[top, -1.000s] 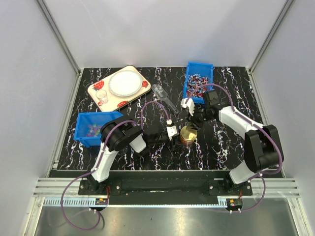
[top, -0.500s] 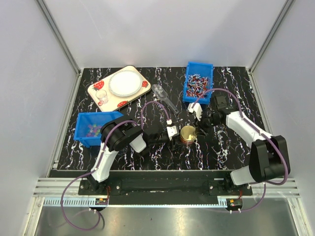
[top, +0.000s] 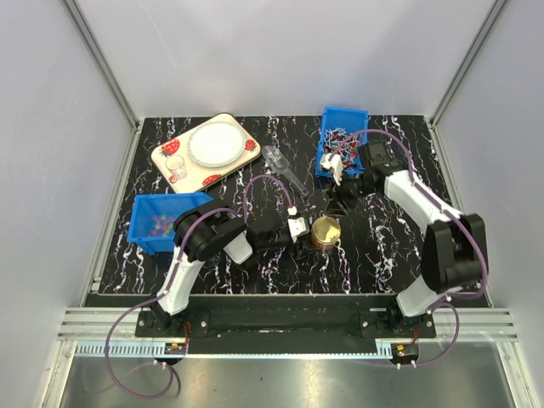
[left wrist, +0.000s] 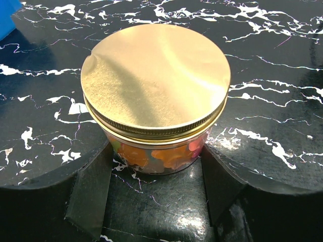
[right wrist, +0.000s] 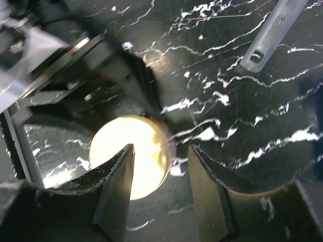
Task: Pack the candies
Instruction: Screw the bottle lid onto the packing bottle.
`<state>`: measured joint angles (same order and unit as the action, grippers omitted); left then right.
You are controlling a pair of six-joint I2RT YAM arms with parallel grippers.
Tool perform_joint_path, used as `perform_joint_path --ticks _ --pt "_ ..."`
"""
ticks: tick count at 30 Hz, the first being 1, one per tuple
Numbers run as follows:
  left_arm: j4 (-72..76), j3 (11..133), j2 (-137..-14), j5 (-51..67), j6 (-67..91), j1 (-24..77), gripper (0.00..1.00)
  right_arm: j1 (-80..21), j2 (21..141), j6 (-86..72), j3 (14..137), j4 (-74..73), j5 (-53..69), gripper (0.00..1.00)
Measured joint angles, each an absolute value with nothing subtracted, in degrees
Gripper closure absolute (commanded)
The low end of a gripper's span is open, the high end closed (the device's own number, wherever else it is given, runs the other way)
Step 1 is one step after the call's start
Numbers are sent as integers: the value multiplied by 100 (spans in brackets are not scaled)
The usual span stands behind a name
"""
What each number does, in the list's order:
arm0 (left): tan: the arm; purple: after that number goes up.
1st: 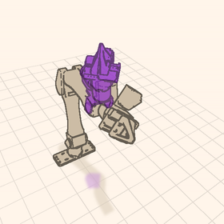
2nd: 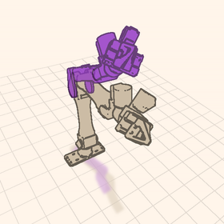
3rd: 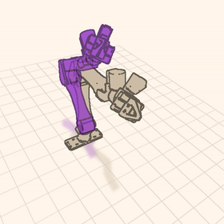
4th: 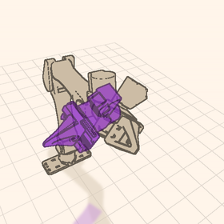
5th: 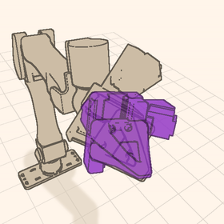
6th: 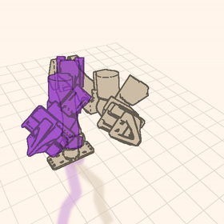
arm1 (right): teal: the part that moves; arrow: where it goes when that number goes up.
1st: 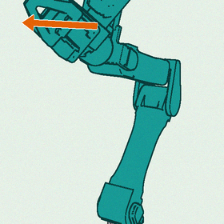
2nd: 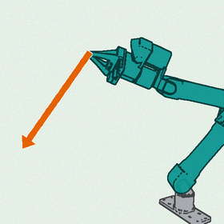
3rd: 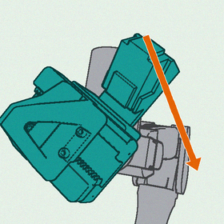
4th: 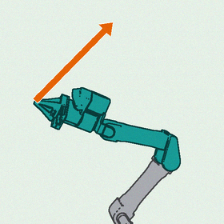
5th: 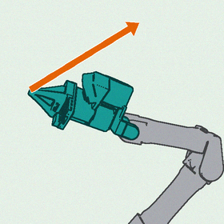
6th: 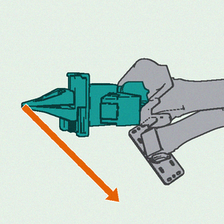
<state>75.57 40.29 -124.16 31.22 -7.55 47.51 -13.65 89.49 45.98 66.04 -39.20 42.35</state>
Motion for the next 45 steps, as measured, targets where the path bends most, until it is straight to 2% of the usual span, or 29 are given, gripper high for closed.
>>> perform_joint_path --ticks 10,16,28,32,34,45 --pt "7557 4029 -12416 3122 -757 4751 49 -1365 10130 4475 7111 -4097 4838 51" --pt "7557 4029 -12416 3122 -757 4751 49 -1365 10160 4565 7113 -4375 4995 56" --pt "7553 4029 -12416 3142 -755 4757 48 -1361 10158 4722 6910 -4333 4849 58" --pt "7553 4027 -12416 3144 -753 4757 26 -1356 10141 4733 6851 -4246 4759 58" --pt "7559 4027 -12416 3135 -742 4755 2 -1356 10119 4731 6823 -4224 4757 58" --pt "7644 4025 -12473 3203 -604 4740 1 -1332 9682 4617 6779 -4226 4547 49"
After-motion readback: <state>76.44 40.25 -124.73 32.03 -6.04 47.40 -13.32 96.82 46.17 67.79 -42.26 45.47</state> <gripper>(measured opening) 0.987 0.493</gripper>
